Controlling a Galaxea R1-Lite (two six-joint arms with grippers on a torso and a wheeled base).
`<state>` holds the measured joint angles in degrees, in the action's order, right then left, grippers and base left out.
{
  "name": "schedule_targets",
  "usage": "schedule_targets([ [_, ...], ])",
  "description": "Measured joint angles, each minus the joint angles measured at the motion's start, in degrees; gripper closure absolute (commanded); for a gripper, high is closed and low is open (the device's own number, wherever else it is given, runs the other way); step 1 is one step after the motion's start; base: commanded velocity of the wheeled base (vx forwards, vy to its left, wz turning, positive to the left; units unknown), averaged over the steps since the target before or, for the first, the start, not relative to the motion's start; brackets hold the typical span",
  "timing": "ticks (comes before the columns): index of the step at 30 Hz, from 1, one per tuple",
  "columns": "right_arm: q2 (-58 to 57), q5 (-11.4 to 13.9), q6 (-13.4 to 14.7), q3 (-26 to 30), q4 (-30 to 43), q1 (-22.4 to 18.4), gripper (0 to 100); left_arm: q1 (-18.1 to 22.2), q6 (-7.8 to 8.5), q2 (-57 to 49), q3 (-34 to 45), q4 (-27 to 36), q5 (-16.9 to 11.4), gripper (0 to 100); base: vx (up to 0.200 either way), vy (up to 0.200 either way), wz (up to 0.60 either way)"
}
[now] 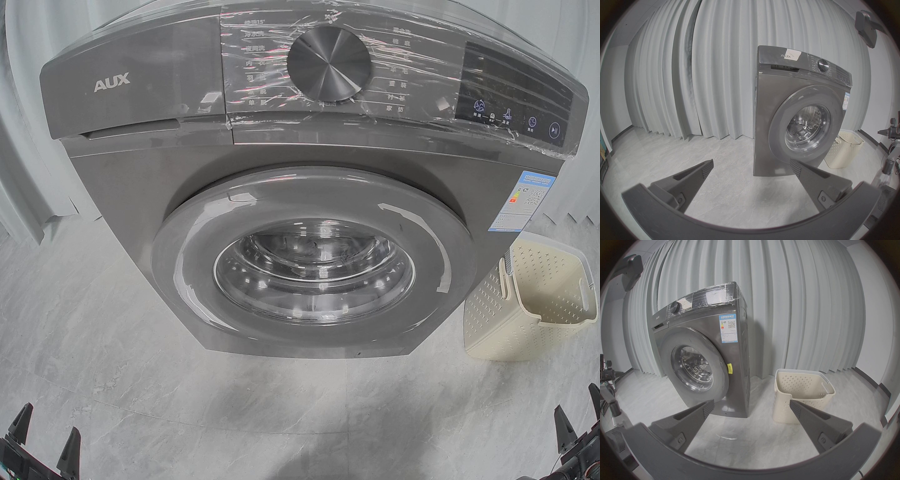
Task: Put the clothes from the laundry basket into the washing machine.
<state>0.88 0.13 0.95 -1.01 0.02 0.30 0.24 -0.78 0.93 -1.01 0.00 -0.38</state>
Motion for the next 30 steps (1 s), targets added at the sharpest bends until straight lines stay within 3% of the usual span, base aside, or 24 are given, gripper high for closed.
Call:
schedule_targets([
  [30, -0.1, 0.0, -0.1, 0.0, 0.1, -0.1, 0, 0.0, -0.06, 0.0, 0.0, 0.0, 0.0, 0, 0.0, 0.0, 0.0],
])
